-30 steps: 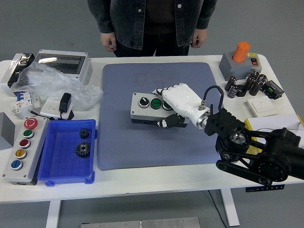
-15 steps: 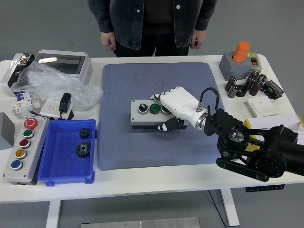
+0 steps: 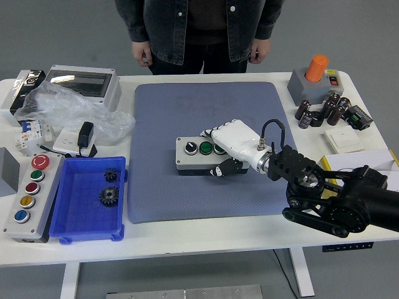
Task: Pick up the button,place it on the desk,press the button,press the button
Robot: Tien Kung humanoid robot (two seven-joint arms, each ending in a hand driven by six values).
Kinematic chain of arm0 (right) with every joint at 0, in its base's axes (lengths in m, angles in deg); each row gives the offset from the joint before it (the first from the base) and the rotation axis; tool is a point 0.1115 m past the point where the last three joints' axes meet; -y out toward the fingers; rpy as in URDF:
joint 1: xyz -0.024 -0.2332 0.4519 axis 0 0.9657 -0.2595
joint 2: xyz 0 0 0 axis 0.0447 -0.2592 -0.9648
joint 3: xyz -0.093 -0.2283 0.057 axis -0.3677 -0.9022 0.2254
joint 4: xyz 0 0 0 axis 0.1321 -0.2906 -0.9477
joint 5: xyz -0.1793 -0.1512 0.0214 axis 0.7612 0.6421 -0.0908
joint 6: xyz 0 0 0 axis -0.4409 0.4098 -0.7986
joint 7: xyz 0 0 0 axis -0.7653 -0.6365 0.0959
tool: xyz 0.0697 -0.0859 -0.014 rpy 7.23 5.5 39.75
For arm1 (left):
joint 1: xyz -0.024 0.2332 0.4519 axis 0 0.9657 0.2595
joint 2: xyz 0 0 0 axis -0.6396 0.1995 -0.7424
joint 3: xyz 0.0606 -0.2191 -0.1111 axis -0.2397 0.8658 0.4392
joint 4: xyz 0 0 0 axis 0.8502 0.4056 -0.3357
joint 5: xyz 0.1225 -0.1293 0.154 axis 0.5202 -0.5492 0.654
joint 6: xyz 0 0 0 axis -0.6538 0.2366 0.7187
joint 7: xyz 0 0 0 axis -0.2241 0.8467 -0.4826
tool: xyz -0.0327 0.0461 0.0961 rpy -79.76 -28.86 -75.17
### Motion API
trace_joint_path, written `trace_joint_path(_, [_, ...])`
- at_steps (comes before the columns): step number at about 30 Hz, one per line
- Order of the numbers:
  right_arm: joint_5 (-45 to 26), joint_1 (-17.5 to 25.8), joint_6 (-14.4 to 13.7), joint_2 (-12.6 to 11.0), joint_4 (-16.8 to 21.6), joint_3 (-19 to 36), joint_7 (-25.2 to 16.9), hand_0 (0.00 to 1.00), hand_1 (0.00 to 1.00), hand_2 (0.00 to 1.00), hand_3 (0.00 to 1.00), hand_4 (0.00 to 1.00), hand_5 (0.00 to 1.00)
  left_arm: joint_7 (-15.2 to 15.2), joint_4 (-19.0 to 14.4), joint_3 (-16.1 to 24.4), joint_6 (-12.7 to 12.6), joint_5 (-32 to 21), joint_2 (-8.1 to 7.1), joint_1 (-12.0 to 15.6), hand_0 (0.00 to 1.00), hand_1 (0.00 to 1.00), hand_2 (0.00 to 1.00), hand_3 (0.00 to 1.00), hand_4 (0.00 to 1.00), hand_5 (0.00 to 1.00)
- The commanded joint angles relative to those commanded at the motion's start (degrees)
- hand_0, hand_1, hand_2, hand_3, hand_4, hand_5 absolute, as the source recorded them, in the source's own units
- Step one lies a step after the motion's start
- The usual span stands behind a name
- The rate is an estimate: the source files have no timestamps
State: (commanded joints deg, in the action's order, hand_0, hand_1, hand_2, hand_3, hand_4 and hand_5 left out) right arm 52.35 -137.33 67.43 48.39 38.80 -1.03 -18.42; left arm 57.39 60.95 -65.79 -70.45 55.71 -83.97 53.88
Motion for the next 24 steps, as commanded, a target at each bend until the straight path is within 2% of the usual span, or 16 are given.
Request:
trace_joint_path(10, [0.7,-0.03,0.6,0.46,-1.27,-0.19,-0.13,0.435,0.517,0.464,0.319,0.569,0.172,0.08,0.01,0.09,-0.04,0.04,-0.07,-0.11,0.686,0.704,0.655,0.69,0.68,0.332])
trace_joint_path(11, [0.87,-0.02,0.85,0.5,-1.34,-0.18,-0.04,0.457,0.541,0.551,0.32,0.571,0.173,0.09,0.02,0.04,-0.05,0.03,-0.07,-0.12,0.686,0.704,0.655,0.689,0.679,0.332])
trace_joint_path(16, [1.35,0.03,1.4,0.59,-1.49,-0.06,0.25,0.457,0.541,0.551,0.32,0.571,0.173,0.16,0.02,-0.06,-0.08,-0.04,-0.09,-0.14,0.686,0.704,0.655,0.689,0.679,0.332])
trace_joint_path(17, [1.37,0.04,1.42,0.6,-1.52,-0.05,0.28,0.555,0.615,0.644,0.436,0.612,0.171,0.17,0.03,-0.09,-0.09,-0.06,-0.09,-0.14,0.687,0.704,0.655,0.688,0.677,0.331])
trace_joint_path(22, [1.42,0.05,1.62,0.71,-1.66,-0.18,0.52,0.555,0.615,0.644,0.436,0.612,0.171,0.18,0.04,-0.21,-0.07,-0.16,-0.08,-0.1,0.687,0.704,0.655,0.688,0.677,0.331])
trace_joint_path(23, [1.41,0.05,1.64,0.72,-1.68,-0.2,0.54,0.602,0.636,0.656,0.577,0.676,0.181,0.18,0.05,-0.24,-0.07,-0.18,-0.08,-0.1,0.687,0.704,0.655,0.688,0.677,0.332])
trace_joint_path(24, [1.41,0.04,1.66,0.73,-1.7,-0.22,0.56,0.602,0.636,0.656,0.577,0.676,0.181,0.18,0.04,-0.2,-0.06,-0.16,-0.09,-0.1,0.687,0.704,0.655,0.688,0.677,0.332])
